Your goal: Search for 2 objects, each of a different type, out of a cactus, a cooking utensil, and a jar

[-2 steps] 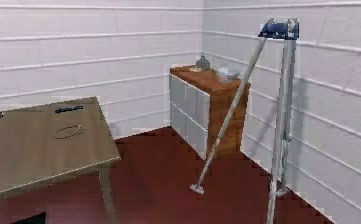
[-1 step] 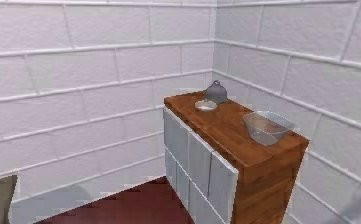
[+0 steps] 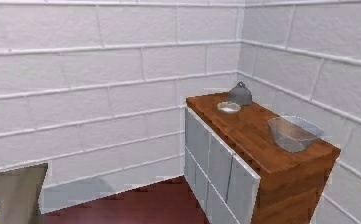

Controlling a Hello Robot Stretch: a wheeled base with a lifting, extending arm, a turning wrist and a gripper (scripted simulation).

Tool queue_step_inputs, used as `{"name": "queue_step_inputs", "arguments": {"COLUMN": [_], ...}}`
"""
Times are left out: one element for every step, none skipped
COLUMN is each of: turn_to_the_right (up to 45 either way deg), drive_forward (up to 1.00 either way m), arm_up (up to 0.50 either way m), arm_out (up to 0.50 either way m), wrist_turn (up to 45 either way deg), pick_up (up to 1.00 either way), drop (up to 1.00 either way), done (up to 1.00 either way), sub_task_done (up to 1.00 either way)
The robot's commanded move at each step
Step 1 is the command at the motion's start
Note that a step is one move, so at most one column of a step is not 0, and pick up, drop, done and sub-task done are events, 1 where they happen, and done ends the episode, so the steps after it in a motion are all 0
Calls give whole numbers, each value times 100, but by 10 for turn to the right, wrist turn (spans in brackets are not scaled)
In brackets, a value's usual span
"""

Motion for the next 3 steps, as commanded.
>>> {"name": "queue_step_inputs", "arguments": {"turn_to_the_right": [0,-180,0], "drive_forward": [15,0,60], "arm_up": [0,0,0], "arm_out": [0,0,0], "wrist_turn": [0,0,0], "pick_up": [0,0,0], "drop": [0,0,0], "done": [0,0,0], "sub_task_done": [0,0,0]}}
